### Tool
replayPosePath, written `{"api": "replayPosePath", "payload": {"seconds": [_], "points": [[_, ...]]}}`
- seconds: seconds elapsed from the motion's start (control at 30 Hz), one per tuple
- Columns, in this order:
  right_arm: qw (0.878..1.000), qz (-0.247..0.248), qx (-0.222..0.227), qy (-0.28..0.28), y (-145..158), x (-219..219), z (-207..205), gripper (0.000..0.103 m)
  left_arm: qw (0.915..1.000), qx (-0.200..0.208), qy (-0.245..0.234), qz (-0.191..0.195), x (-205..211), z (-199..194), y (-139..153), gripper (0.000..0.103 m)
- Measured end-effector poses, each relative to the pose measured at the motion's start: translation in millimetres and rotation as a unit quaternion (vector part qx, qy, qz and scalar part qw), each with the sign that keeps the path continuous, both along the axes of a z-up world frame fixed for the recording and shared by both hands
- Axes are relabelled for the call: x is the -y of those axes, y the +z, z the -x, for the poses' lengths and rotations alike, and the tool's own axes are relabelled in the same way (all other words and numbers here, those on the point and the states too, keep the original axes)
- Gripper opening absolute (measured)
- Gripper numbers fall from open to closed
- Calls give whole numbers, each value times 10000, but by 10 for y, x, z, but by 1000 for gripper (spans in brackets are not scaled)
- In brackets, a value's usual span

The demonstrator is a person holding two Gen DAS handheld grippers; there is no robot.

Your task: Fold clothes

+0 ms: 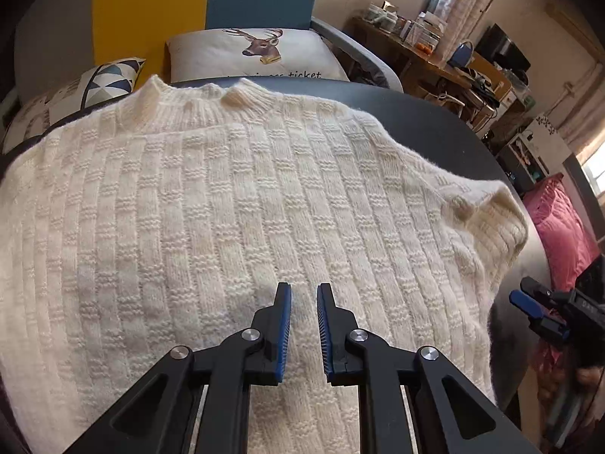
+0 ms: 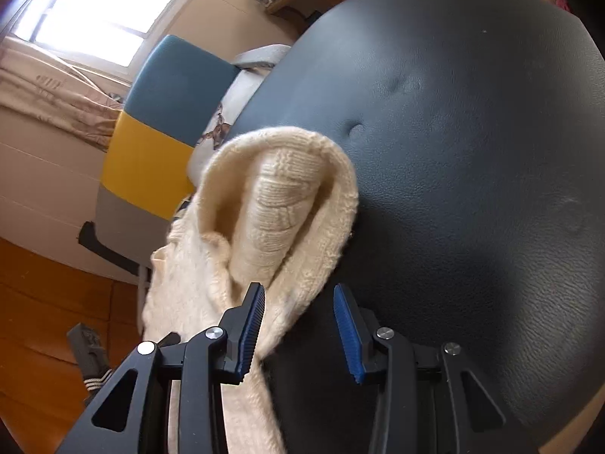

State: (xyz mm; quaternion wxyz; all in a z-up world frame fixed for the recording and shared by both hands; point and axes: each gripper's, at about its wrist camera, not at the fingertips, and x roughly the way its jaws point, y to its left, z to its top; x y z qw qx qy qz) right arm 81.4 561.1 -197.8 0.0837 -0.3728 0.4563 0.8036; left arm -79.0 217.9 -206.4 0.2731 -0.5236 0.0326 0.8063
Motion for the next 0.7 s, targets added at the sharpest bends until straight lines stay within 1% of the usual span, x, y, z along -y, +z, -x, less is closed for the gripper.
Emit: {"api": "replayPosePath", "payload": {"seconds": [0.03, 0.07, 0.1, 0.13, 0.17, 0.23, 0.27, 0.33, 0.4, 0.5, 0.57, 0.6, 0.63, 0.7], "points": [[10000, -53, 52, -19, -25, 14, 46, 39, 9999, 9, -59, 136, -40, -10, -31, 15], [9999, -106, 105, -39, -50, 28, 93, 35, 9997, 52, -61, 218, -50, -2, -74, 15], [9997, -159, 157, -58, -76, 42, 139, 26, 9996, 122, -67, 242, -50, 1, -122, 15], [9994, -264, 216, -41, -85, 56, 187, 21, 9995, 117, -101, 287, -54, -3, -157, 15], [9987, -434, 283, 22, -75, 70, 238, 10, 9994, 87, -136, 312, -59, -7, -165, 15], [9954, -834, 435, 175, -37, 108, 337, 8, 9992, 69, -170, 348, -64, -5, -175, 15], [9916, -1138, 544, 301, 12, 142, 383, 8, 9992, 89, -167, 360, -66, 2, -180, 15], [9802, -1741, 761, 552, 110, 208, 475, 8, 9992, 119, -174, 341, -55, 13, -184, 15], [9659, -2295, 943, 740, 219, 240, 529, 7, 9992, 149, -182, 321, -44, 23, -188, 15], [9374, -3114, 1204, 993, 404, 268, 561, 7, 9993, 219, -174, 234, -1, 43, -194, 15], [9095, -3728, 1431, 1160, 527, 298, 574, 7, 9994, 283, -157, 142, 42, 58, -201, 15], [8922, -4053, 1544, 1260, 582, 319, 570, 7, 9993, 305, -160, 113, 56, 61, -202, 15], [8718, -4401, 1660, 1368, 633, 342, 557, 7, 9993, 326, -164, 86, 69, 65, -204, 15], [8227, -5136, 1875, 1559, 727, 393, 518, 7, 9993, 332, -166, 59, 75, 56, -206, 15]]}}
